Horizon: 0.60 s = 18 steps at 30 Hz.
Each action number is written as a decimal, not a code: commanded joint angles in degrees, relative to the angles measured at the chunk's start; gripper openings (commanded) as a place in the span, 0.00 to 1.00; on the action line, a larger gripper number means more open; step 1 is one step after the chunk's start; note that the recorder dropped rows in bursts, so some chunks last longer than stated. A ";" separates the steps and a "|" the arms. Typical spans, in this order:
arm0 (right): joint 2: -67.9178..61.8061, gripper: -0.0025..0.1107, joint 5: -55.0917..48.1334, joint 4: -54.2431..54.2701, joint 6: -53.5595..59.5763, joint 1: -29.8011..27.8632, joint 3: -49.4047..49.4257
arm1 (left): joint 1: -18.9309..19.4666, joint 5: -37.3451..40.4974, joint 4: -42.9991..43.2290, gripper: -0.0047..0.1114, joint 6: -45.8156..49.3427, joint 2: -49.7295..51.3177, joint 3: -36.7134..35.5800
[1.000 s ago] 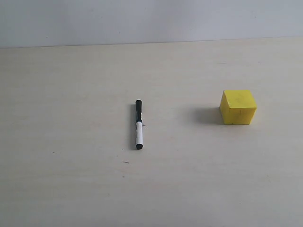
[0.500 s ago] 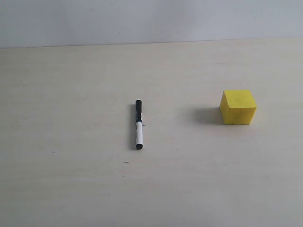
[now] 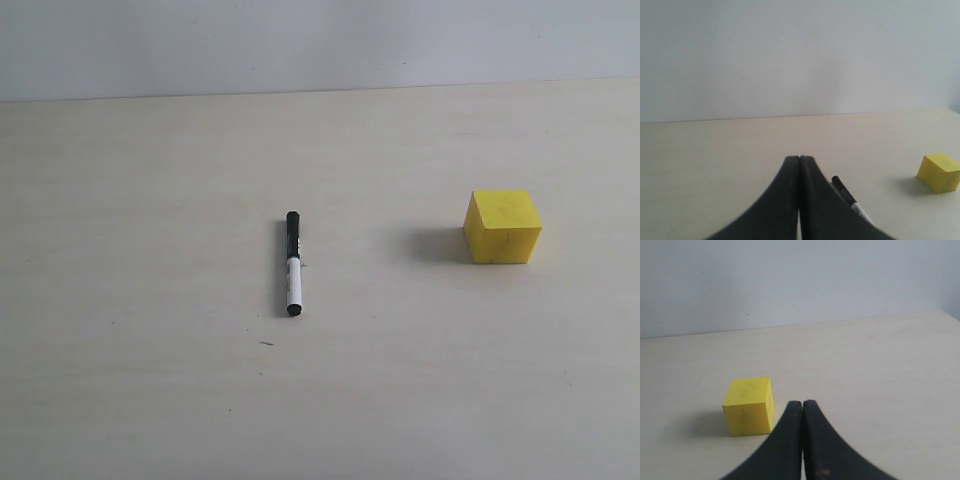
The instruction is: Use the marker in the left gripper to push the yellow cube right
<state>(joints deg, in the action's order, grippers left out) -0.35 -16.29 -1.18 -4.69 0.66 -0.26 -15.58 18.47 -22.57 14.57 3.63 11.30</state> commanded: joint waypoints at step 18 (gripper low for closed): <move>0.35 0.02 0.12 -0.33 0.09 -0.42 0.26 | 0.32 -5.15 5.93 0.04 -0.01 -0.45 -9.90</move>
<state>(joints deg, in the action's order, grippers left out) -0.35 -16.29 -1.18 -4.69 0.66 -0.26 -15.58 13.59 -16.95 14.66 3.63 1.68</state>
